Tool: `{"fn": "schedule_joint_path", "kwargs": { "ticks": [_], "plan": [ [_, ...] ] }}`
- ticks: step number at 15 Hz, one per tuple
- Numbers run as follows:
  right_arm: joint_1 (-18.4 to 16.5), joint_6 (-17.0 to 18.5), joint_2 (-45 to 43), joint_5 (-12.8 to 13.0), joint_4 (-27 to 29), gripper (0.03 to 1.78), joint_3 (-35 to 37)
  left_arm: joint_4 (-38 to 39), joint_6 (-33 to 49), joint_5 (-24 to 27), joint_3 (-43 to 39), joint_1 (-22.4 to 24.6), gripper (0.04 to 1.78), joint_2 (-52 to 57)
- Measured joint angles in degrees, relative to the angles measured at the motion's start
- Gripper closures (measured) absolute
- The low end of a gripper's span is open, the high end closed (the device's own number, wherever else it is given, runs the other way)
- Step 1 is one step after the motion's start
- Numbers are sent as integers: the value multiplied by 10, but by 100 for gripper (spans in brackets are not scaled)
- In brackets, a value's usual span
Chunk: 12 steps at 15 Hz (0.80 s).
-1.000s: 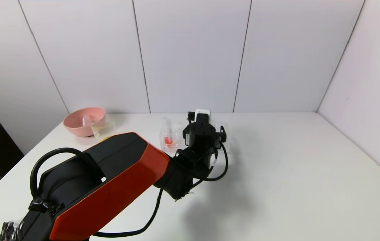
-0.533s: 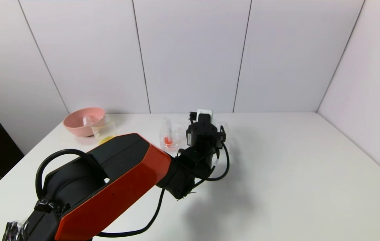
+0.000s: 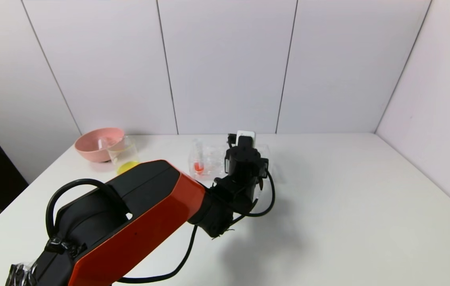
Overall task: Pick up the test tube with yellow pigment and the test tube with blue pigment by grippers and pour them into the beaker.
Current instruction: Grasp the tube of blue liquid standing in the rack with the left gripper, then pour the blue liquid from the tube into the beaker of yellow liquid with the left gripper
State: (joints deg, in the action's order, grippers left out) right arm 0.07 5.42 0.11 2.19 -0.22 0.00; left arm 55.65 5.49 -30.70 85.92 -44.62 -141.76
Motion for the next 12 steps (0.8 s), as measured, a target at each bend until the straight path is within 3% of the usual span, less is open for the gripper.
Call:
{"fn": "schedule_joint_path", "kwargs": {
  "ticks": [12],
  "plan": [
    [0, 0, 0, 0, 0, 10, 0, -3, -1, -4, 4, 1, 138, 5]
  ]
}}
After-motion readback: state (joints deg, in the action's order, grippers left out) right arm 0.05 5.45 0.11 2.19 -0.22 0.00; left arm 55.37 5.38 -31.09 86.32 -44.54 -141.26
